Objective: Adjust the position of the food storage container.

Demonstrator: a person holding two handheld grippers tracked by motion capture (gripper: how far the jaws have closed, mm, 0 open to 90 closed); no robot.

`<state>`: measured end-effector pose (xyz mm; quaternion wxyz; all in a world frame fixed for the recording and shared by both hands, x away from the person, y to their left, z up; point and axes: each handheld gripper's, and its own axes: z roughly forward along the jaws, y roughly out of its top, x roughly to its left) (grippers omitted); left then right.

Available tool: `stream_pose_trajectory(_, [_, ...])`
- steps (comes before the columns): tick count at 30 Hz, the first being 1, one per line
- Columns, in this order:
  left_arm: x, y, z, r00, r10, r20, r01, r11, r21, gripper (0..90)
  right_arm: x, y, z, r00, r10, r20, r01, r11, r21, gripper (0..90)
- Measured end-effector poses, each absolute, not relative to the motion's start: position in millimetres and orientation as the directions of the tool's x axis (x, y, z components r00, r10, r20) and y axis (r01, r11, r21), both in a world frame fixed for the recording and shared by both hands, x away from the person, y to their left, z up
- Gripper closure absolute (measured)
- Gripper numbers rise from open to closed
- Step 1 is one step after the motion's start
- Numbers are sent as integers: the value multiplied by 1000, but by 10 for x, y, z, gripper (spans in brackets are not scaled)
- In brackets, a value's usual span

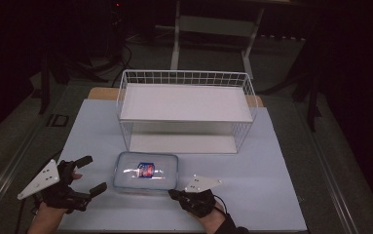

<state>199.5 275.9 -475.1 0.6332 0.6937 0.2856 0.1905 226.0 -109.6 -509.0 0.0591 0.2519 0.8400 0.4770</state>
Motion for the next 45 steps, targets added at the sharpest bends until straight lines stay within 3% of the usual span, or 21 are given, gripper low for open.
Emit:
stream_pose_trajectory(8, [2006, 2746, -4758, 769, 631, -105, 181, -57, 982, 28, 2299, -1118, -5080, -856, 497, 145, 377, 406, 832, 892])
stream_pose_trajectory(9, [2005, 2759, -4761, 772, 626, -105, 190, -70, 979, 65, 2280, -1135, -5034, -864, 473, 170, 374, 379, 846, 749])
stream_pose_trajectory(11, [2005, 2759, -4761, 772, 626, -105, 190, -70, 979, 68, 2266, -1143, -5002, -869, 465, 169, 364, 370, 855, 749])
stream_pose_trajectory(12, [2020, 2783, -4765, 773, 623, -120, 216, -81, 973, 103, 2235, -1173, -4922, -877, 450, 169, 344, 342, 874, 554])
stream_pose_trajectory(13, [2024, 2797, -4764, 781, 613, -116, 219, -96, 971, 103, 2235, -1173, -4922, -877, 450, 169, 344, 342, 874, 554])
stream_pose_trajectory(15, [2033, 2819, -4763, 786, 609, -110, 231, -125, 965, 149, 2221, -1219, -4850, -874, 454, 175, 339, 310, 888, 429])
stream_pose_trajectory(16, [2041, 2832, -4765, 790, 604, -111, 242, -139, 960, 234, 2225, -1280, -4786, -868, 458, 193, 342, 270, 900, 258])
stream_pose_trajectory(17, [2052, 2845, -4770, 789, 605, -107, 250, -156, 956, 234, 2225, -1280, -4786, -868, 458, 193, 342, 270, 900, 258])
stream_pose_trajectory(18, [2090, 2872, -4794, 797, 594, -110, 268, -183, 946, 338, 2230, -1341, -4731, -868, 463, 180, 328, 261, 908, 131])
stream_pose_trajectory(24, [2223, 2923, -4900, 801, 589, -111, 324, -268, 907, 519, 2224, -1590, -4580, -857, 501, 121, 274, 244, 930, 113])
stream_pose_trajectory(28, [2307, 2961, -4973, 791, 598, -128, 368, -298, 881, 550, 2213, -1722, -4511, -851, 515, 100, 247, 226, 942, 114])
stream_pose_trajectory(31, [2402, 2995, -5058, 779, 608, -154, 422, -326, 846, 608, 2207, -1876, -4467, -829, 554, 72, 220, 207, 953, 132])
stream_pose_trajectory(34, [2445, 3006, -5105, 770, 618, -156, 439, -338, 832, 737, 2202, -1961, -4453, -815, 578, 49, 206, 209, 956, 133])
stream_pose_trajectory(36, [2491, 3013, -5144, 763, 624, -170, 458, -335, 823, 737, 2200, -1987, -4450, -811, 583, 43, 203, 211, 956, 133])
stream_pose_trajectory(38, [2527, 3002, -5165, 761, 628, -165, 463, -347, 816, 869, 2191, -2119, -4464, -794, 608, -1, 182, 238, 954, 135])
stream_pose_trajectory(45, [2624, 2879, -5180, 766, 628, -139, 458, -381, 803, 891, 2190, -2296, -4518, -785, 618, 27, 205, 218, 954, 137])
